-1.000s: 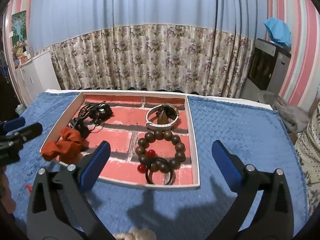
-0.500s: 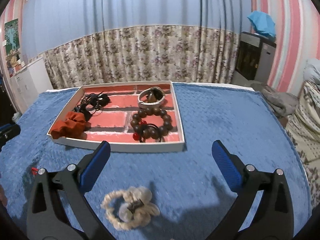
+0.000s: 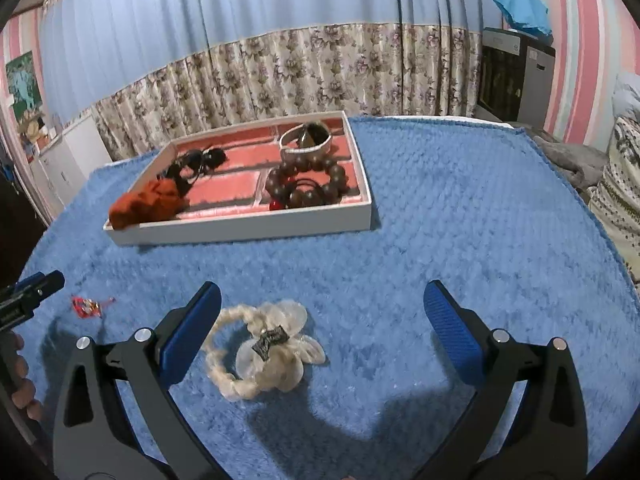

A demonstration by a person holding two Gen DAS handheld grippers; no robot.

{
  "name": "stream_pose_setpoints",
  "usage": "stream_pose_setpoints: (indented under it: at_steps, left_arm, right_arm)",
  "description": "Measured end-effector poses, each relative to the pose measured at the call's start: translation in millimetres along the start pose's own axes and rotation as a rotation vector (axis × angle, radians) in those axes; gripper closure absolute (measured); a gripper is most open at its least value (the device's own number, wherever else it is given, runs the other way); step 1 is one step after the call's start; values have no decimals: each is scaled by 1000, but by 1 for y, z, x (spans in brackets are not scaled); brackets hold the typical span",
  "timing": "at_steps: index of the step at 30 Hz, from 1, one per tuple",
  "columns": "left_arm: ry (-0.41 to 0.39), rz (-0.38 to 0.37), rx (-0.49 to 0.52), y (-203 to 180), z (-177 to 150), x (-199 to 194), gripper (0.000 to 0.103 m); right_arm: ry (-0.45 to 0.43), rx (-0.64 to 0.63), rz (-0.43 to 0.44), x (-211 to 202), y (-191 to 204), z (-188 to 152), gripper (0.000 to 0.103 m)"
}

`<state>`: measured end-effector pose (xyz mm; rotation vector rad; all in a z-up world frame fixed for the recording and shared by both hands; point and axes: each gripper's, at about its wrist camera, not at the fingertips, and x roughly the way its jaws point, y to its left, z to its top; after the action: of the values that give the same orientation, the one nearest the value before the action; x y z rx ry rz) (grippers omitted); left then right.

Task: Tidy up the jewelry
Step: 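Move the left gripper to the red string bracelet while the right gripper moves to the cream scrunchie, then close the left gripper on the red string bracelet while the right gripper closes on the cream scrunchie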

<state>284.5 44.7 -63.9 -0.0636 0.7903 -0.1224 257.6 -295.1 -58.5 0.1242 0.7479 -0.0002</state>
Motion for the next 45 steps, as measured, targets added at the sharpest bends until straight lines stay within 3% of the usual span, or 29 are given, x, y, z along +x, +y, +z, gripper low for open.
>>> stream_pose_setpoints:
  at_steps: [9, 13, 20, 30, 34, 38, 40, 42, 45]
  left_arm:
    - [11, 24, 40, -5, -7, 10, 13]
    - [17, 73, 79, -9, -12, 14, 13]
    - [18, 66, 71, -6, -13, 15, 13]
    - [84, 19, 93, -6, -19, 31, 14]
    - [85, 9, 119, -11, -21, 33, 15]
    - [106, 7, 142, -16, -21, 39, 30]
    - [106, 5, 135, -15, -20, 40, 31]
    - [98, 13, 126, -13, -20, 40, 42]
    - [95, 10, 116, -10, -20, 40, 48]
  right_arm:
    - [-38, -70, -48, 9, 7, -5, 4]
    - [-30, -112, -74, 12, 12, -8, 4]
    - [13, -131, -93, 22, 14, -13, 4]
    - [75, -153, -65, 36, 17, -24, 5]
    - [107, -164, -54, 43, 19, -27, 21]
    - [135, -149, -16, 51, 17, -28, 30]
    - [138, -146, 4, 52, 17, -28, 38]
    - [143, -149, 20, 52, 18, -28, 44]
    - [142, -152, 33, 52, 20, -28, 50]
